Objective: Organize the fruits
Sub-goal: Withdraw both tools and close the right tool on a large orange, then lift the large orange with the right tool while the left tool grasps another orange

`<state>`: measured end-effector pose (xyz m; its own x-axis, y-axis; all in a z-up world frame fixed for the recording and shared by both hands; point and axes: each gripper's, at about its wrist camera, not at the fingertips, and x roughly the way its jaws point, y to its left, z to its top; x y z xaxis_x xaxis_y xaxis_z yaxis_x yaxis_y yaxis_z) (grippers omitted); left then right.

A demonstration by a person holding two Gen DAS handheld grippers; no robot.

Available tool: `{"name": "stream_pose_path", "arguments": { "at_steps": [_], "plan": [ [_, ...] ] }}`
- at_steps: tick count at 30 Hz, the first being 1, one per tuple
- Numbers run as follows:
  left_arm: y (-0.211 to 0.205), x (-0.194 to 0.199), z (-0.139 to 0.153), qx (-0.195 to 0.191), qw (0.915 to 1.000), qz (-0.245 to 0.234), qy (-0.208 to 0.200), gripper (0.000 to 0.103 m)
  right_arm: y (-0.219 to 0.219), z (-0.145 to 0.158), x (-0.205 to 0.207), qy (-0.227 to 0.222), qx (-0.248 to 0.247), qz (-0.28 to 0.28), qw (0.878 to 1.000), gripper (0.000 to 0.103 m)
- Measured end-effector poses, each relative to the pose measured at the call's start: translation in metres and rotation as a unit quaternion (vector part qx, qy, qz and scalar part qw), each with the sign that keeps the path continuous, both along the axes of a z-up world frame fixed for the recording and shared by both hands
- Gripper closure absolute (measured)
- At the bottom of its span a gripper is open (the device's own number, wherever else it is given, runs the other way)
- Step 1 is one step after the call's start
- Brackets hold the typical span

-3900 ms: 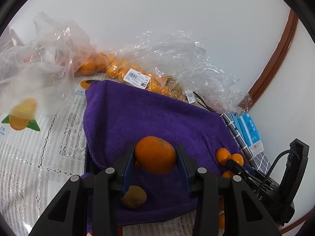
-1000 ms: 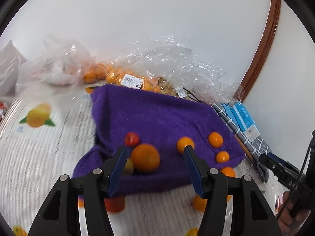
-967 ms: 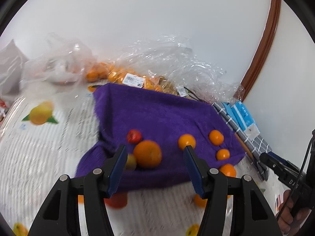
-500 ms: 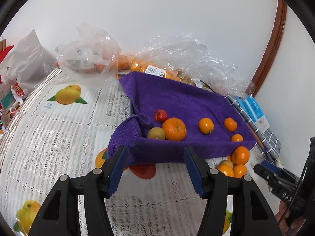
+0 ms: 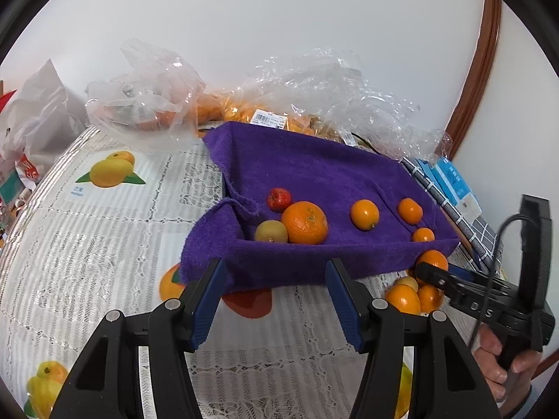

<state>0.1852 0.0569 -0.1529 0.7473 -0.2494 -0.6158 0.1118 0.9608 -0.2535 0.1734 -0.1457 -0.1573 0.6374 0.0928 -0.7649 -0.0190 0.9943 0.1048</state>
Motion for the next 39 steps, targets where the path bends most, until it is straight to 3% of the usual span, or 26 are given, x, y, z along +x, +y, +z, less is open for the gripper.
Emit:
{"name": "stream_pose_path", "arguments": {
  "at_steps": [3, 4, 8, 12, 17, 24, 27, 30, 35, 39],
  "plan": [
    [-0.004, -0.001, 0.0, 0.006, 1.0, -0.006, -0.004, 0.046, -0.004, -0.002, 0.003, 0.006, 0.016, -0.002, 1.0, 0.054],
    [-0.006, -0.001, 0.0, 0.01, 0.9999, -0.008, -0.004, 0.046, -0.005, -0.003, 0.004, 0.007, 0.02, -0.002, 1.0, 0.061],
    [-0.012, -0.003, -0.002, 0.02, 0.9996, -0.022, -0.002, 0.046, -0.01, 0.0, 0.0, 0.004, 0.026, -0.002, 1.0, 0.062],
    [-0.031, -0.01, -0.002, 0.018, 0.9977, -0.065, 0.001, 0.046, -0.024, 0.016, -0.014, -0.026, 0.039, -0.009, 0.999, 0.062],
    [-0.071, -0.011, -0.001, -0.009, 0.9913, -0.128, 0.031, 0.046, -0.045, 0.021, -0.034, -0.048, 0.009, -0.027, 0.998, 0.062],
    [-0.101, 0.0, -0.017, 0.001, 0.9888, -0.133, 0.066, 0.046, -0.073, 0.015, -0.053, -0.052, 0.038, -0.035, 0.997, 0.062],
    [-0.105, 0.003, -0.023, 0.011, 0.9878, -0.138, 0.073, 0.046, -0.071, 0.012, -0.057, -0.063, 0.027, -0.029, 0.997, 0.062],
    [-0.103, 0.005, -0.023, -0.004, 0.9874, -0.14, 0.073, 0.046, -0.07, 0.008, -0.058, -0.058, 0.025, -0.018, 0.998, 0.062],
    [-0.107, 0.007, -0.024, -0.004, 0.9865, -0.147, 0.072, 0.065, -0.069, 0.008, -0.059, -0.061, 0.032, -0.011, 0.998, 0.062],
    [-0.114, 0.004, -0.023, 0.011, 0.9858, -0.157, 0.06, 0.066, -0.069, 0.009, -0.06, -0.066, 0.037, -0.009, 0.997, 0.062]
  ]
}}
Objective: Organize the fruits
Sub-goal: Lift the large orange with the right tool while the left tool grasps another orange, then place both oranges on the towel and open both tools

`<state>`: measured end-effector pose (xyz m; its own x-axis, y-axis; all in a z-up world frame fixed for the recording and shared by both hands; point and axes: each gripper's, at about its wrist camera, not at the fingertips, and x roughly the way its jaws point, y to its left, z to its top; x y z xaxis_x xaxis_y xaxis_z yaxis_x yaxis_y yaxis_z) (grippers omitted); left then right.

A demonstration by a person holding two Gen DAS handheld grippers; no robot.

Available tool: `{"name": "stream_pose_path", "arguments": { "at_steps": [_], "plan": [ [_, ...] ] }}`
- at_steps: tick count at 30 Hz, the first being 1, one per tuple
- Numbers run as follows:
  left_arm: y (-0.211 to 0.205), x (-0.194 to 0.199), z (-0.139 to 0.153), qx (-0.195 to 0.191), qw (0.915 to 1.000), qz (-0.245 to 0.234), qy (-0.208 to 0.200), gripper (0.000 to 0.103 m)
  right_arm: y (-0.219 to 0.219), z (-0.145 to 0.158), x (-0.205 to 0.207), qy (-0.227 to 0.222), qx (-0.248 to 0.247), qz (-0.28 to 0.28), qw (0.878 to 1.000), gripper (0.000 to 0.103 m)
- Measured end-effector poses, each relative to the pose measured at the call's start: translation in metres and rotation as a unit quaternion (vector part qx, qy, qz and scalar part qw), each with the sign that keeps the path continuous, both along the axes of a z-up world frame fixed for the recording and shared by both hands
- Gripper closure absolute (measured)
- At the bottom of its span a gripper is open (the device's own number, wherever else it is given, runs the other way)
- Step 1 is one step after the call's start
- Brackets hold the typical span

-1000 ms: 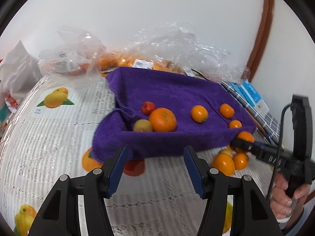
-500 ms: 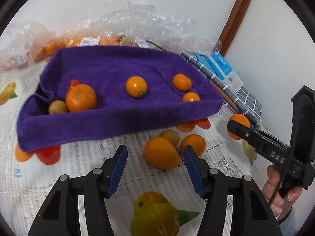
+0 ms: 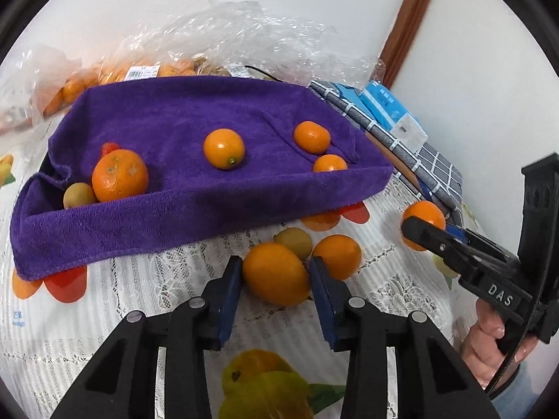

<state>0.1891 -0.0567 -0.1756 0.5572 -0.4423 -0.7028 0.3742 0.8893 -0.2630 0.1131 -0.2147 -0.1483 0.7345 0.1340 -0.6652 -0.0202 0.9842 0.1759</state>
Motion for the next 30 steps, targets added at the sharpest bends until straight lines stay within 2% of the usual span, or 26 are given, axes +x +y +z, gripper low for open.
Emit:
{"name": "stream_pose_path", "arguments": {
  "at_steps": [11, 17, 20, 24, 28, 30],
  "plan": [
    [0.01, -0.005, 0.007, -0.024, 0.9996, 0.006, -0.015, 0.066, -0.009, 0.001, -0.001, -0.006, 0.024, -0.016, 1.0, 0.062],
    [0.027, -0.011, 0.019, -0.043, 0.9985, 0.019, -0.028, 0.066, -0.01, 0.005, -0.001, 0.005, 0.01, -0.031, 0.999, 0.062],
    [0.043, -0.012, 0.025, -0.054, 0.9974, 0.039, -0.028, 0.066, -0.011, 0.017, 0.002, 0.003, 0.014, -0.03, 0.999, 0.062],
    [0.062, -0.01, 0.037, -0.065, 0.9956, 0.061, -0.032, 0.066, -0.006, 0.04, 0.009, -0.022, -0.019, -0.033, 0.999, 0.062],
    [0.068, 0.01, 0.058, -0.043, 0.9935, 0.09, -0.054, 0.066, -0.003, 0.058, 0.027, -0.042, -0.027, -0.022, 0.999, 0.062],
    [0.068, 0.022, 0.063, -0.045, 0.9925, 0.098, -0.057, 0.066, -0.002, 0.062, 0.04, -0.048, -0.027, -0.019, 0.998, 0.062]
  ]
}}
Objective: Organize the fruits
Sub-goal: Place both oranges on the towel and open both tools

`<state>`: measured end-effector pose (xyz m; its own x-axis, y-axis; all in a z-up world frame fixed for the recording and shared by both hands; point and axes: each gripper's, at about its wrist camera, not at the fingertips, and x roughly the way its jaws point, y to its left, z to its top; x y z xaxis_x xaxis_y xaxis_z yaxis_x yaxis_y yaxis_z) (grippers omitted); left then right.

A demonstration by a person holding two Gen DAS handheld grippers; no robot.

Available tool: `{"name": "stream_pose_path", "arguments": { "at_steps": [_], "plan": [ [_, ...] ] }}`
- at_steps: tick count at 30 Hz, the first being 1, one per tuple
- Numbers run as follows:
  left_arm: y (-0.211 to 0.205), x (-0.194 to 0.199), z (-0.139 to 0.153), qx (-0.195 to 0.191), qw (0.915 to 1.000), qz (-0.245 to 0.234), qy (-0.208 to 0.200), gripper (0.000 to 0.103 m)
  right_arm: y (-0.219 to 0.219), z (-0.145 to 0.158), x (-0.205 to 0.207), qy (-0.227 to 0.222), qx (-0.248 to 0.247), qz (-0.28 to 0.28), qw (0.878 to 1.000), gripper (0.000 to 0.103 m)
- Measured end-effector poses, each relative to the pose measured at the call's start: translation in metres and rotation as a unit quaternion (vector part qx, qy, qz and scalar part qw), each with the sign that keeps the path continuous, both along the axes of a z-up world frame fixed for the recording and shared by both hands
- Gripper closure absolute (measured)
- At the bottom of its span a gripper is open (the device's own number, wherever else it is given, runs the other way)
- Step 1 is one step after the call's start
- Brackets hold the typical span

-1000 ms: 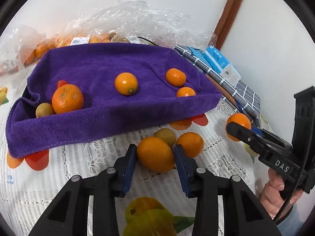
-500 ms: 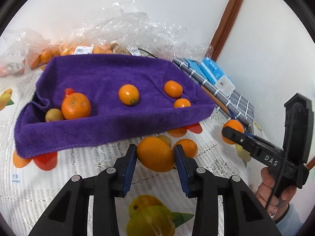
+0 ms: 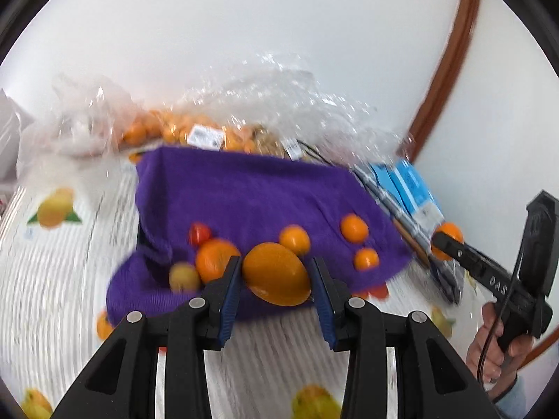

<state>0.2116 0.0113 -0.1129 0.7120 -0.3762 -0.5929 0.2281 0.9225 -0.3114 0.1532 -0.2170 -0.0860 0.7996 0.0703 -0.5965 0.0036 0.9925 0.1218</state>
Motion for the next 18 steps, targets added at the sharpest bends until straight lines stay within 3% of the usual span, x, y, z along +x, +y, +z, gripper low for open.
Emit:
{"name": "stream_pose_path", "arguments": {
  "at_steps": [8, 13, 18],
  "plan": [
    [-0.009, 0.061, -0.008, 0.003, 0.9986, 0.052, 0.0, 0.066, 0.002, -0.002, 0.053, 0.005, -0.002, 0.008, 1.0, 0.062],
    [-0.014, 0.071, -0.032, 0.009, 0.998, 0.062, 0.009, 0.066, -0.002, -0.027, 0.061, 0.023, -0.008, 0.011, 1.0, 0.062],
    [-0.022, 0.07, -0.036, 0.026, 0.9982, 0.054, -0.002, 0.066, -0.001, -0.038, 0.068, 0.043, -0.007, 0.019, 0.999, 0.062]
  ]
}}
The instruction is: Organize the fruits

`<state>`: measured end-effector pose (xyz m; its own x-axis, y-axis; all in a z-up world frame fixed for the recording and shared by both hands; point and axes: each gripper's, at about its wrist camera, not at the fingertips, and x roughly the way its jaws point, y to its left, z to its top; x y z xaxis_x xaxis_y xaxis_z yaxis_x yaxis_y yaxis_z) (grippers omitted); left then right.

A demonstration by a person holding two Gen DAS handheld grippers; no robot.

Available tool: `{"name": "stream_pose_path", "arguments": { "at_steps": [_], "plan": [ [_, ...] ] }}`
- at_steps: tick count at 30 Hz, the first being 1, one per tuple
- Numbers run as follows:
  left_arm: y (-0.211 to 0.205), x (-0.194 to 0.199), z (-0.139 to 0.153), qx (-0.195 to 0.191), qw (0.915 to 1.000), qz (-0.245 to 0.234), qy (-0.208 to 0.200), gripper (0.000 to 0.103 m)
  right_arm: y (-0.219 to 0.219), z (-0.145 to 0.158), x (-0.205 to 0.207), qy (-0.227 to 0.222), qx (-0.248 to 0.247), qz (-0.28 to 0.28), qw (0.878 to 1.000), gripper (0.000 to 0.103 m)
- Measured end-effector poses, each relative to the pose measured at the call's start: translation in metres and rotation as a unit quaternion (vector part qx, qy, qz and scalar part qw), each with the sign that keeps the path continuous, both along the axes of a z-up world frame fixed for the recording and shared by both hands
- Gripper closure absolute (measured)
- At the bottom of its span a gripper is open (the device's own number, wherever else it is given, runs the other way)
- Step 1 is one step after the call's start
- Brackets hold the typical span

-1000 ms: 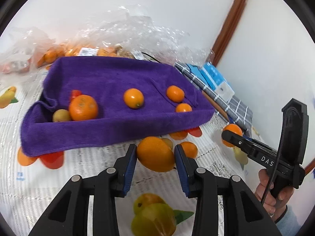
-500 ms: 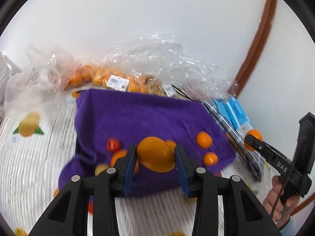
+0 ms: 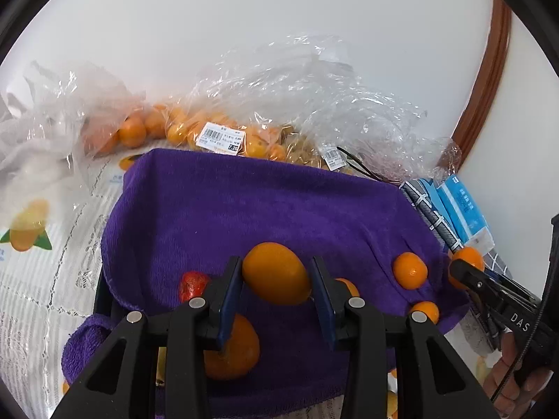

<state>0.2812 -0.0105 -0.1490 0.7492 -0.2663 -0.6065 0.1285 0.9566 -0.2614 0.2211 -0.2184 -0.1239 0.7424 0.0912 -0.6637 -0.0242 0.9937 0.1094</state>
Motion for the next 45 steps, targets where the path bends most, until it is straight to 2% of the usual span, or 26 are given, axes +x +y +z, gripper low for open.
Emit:
{"name": "stream_pose_path", "arguments": {
  "at_steps": [7, 11, 16, 23, 26, 30, 33, 34, 37, 41, 45],
  "plan": [
    [0.0, 0.004, -0.004, 0.003, 1.0, 0.003, 0.005, 0.066, 0.007, -0.011, 0.003, 0.014, -0.025, 0.007, 1.0, 0.062],
    [0.0, 0.006, -0.006, 0.005, 1.0, 0.005, 0.006, 0.066, 0.004, -0.015, 0.005, 0.024, -0.013, 0.002, 1.0, 0.062],
    [-0.001, 0.005, -0.006, 0.012, 0.9999, 0.005, 0.005, 0.066, 0.008, -0.021, 0.007, 0.031, -0.027, -0.001, 0.999, 0.062],
    [-0.002, 0.004, -0.006, 0.015, 0.9999, 0.007, 0.004, 0.066, 0.012, -0.023, 0.006, 0.027, -0.043, -0.005, 0.999, 0.061],
    [-0.002, 0.004, -0.006, 0.013, 0.9999, 0.006, 0.004, 0.066, 0.008, -0.02, 0.004, 0.021, -0.036, -0.014, 0.999, 0.057],
    [-0.001, 0.003, -0.004, 0.014, 0.9999, 0.005, -0.001, 0.066, 0.008, -0.012, -0.003, 0.012, -0.046, -0.025, 0.999, 0.056],
    [0.001, -0.001, -0.001, 0.019, 0.9998, 0.006, -0.008, 0.06, 0.014, 0.002, -0.017, -0.001, -0.069, -0.041, 0.997, 0.054],
    [0.003, -0.003, 0.0, 0.014, 0.9998, 0.005, -0.01, 0.055, 0.016, 0.006, -0.023, -0.001, -0.069, -0.044, 0.997, 0.054],
    [0.008, -0.008, 0.003, -0.002, 0.9999, 0.001, -0.01, 0.052, 0.024, 0.012, -0.042, 0.004, -0.055, -0.036, 0.998, 0.054],
    [0.015, -0.019, 0.009, 0.0, 0.9998, 0.007, -0.018, 0.052, 0.043, 0.007, -0.065, 0.025, -0.021, -0.008, 0.999, 0.054],
    [0.026, -0.039, 0.014, -0.01, 0.9995, 0.012, -0.028, 0.05, 0.067, -0.008, -0.082, 0.043, -0.01, 0.024, 0.999, 0.054]
  ]
}}
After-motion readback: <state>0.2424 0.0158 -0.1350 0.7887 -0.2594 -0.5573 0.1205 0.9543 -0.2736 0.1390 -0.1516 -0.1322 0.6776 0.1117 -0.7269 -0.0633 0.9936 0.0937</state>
